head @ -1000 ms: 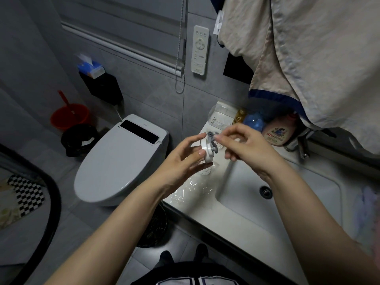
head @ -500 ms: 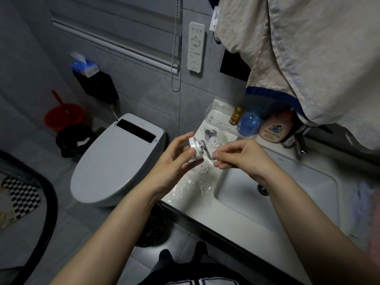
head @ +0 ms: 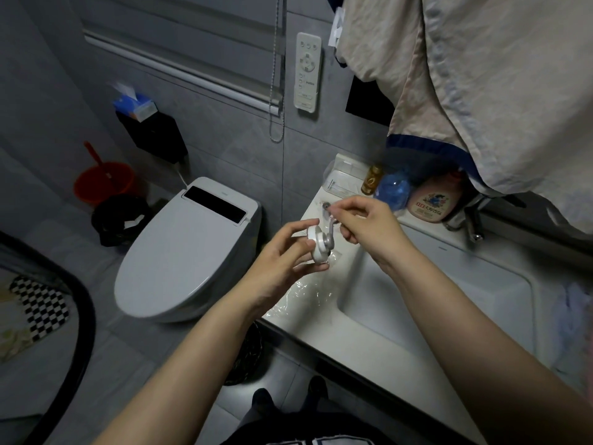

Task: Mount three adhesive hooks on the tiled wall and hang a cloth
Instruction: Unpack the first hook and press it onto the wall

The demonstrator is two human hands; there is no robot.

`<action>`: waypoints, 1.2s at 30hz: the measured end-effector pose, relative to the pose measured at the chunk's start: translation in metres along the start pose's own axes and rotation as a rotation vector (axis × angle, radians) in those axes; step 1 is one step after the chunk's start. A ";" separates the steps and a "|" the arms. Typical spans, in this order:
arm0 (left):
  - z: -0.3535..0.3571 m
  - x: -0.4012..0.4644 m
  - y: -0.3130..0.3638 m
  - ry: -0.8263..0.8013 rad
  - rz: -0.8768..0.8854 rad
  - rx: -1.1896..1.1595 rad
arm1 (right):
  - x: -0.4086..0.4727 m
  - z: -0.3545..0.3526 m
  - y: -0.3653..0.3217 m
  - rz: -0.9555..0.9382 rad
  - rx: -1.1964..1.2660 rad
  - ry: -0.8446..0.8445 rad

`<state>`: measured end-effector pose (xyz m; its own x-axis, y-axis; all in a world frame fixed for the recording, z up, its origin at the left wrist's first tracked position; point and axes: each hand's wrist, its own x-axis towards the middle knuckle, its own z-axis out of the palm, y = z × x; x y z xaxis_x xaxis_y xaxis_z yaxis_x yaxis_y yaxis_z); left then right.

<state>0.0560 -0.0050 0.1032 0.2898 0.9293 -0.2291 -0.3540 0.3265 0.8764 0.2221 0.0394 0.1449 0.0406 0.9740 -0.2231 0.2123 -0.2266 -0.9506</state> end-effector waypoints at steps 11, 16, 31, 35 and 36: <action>-0.011 0.009 0.005 0.111 0.081 0.080 | -0.026 -0.003 0.001 0.161 0.203 -0.218; -0.002 0.011 -0.002 0.069 0.028 0.073 | -0.011 0.001 -0.005 0.009 0.058 -0.042; -0.012 0.015 0.008 0.146 0.059 0.038 | -0.022 -0.001 0.008 0.168 0.258 -0.205; -0.012 0.014 0.006 0.119 0.044 0.072 | -0.016 0.006 -0.006 0.092 0.281 -0.173; -0.011 0.014 0.005 0.091 0.037 0.092 | -0.013 0.008 -0.007 0.065 0.255 -0.134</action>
<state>0.0483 0.0110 0.0994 0.1945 0.9537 -0.2295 -0.2786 0.2780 0.9193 0.2124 0.0288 0.1530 -0.0870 0.9513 -0.2958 -0.0393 -0.3000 -0.9531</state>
